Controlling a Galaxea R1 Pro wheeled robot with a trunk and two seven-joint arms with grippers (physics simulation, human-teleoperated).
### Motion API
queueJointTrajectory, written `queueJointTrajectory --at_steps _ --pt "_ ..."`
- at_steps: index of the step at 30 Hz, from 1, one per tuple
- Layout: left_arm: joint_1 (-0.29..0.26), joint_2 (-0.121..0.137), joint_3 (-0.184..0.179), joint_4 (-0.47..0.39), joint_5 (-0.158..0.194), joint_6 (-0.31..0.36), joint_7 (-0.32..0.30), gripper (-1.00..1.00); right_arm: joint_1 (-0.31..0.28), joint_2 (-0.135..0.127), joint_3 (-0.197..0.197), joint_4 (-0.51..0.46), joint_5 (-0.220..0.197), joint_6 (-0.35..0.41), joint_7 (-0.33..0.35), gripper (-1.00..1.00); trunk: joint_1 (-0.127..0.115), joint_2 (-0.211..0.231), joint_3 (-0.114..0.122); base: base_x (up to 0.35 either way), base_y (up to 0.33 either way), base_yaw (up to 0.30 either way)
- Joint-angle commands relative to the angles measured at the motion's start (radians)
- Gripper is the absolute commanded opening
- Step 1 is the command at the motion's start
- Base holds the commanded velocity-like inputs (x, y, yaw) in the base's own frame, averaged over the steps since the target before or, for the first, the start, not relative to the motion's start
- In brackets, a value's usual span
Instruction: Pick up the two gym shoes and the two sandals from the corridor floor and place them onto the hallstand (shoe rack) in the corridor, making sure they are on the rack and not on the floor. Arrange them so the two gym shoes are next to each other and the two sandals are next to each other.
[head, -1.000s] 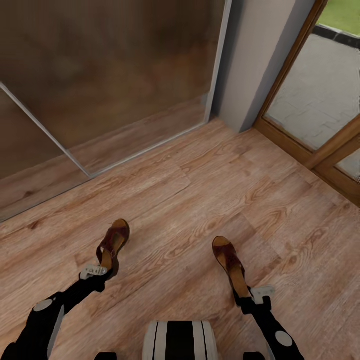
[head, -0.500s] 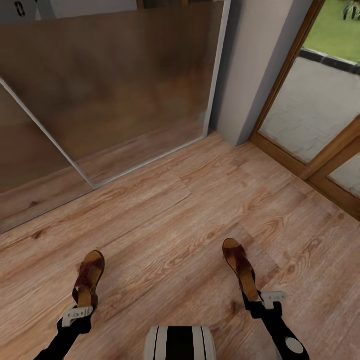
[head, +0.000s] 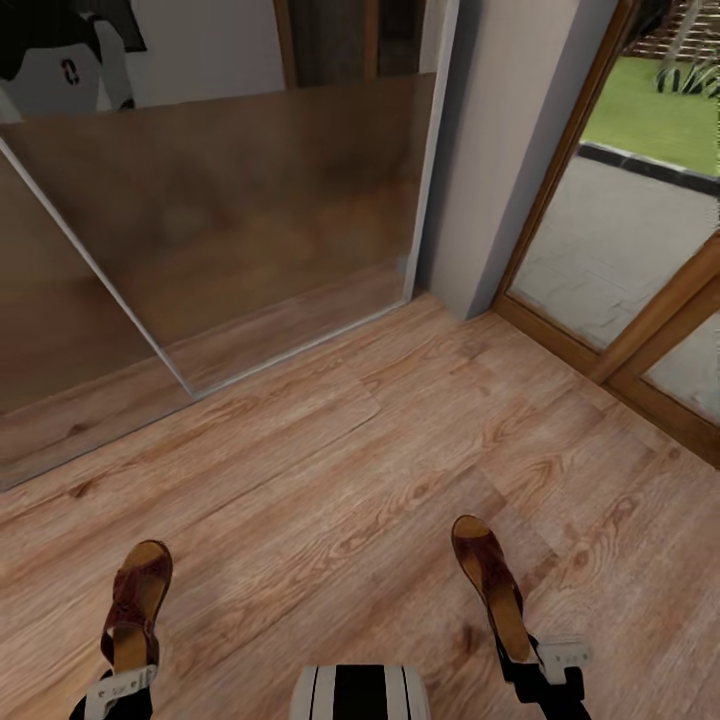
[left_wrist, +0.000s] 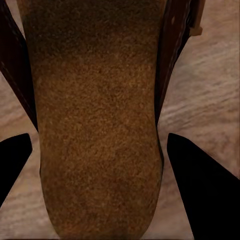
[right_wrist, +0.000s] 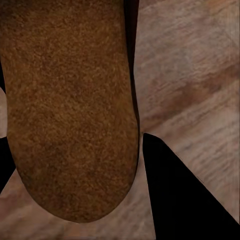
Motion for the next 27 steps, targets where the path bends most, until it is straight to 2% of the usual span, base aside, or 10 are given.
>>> queueJointTrajectory --at_steps 1,8,24,27 --pt "0.009 -0.001 0.012 0.010 -0.010 -0.027 -0.003 -1.00 0.003 0.002 -0.006 0.022 0.001 -0.015 0.008 -1.00 -0.001 0.000 0.005 0.000 0.000 0.000" --pt "0.031 -0.004 0.017 0.059 0.003 -0.089 0.001 -1.00 0.008 0.009 -0.006 0.088 -0.001 -0.053 0.008 -1.00 -0.004 0.002 0.043 0.000 0.000 0.000" --pt "0.032 -0.001 0.017 0.081 0.004 -0.094 0.016 -1.00 0.008 0.002 -0.011 0.125 -0.002 -0.055 0.008 -1.00 -0.011 0.005 0.130 0.000 0.000 0.000" --pt "0.032 0.000 0.017 0.081 0.005 -0.094 0.016 -1.00 0.008 0.001 -0.026 0.125 -0.002 -0.055 0.008 -1.00 -0.012 0.006 0.146 0.000 0.000 0.000"
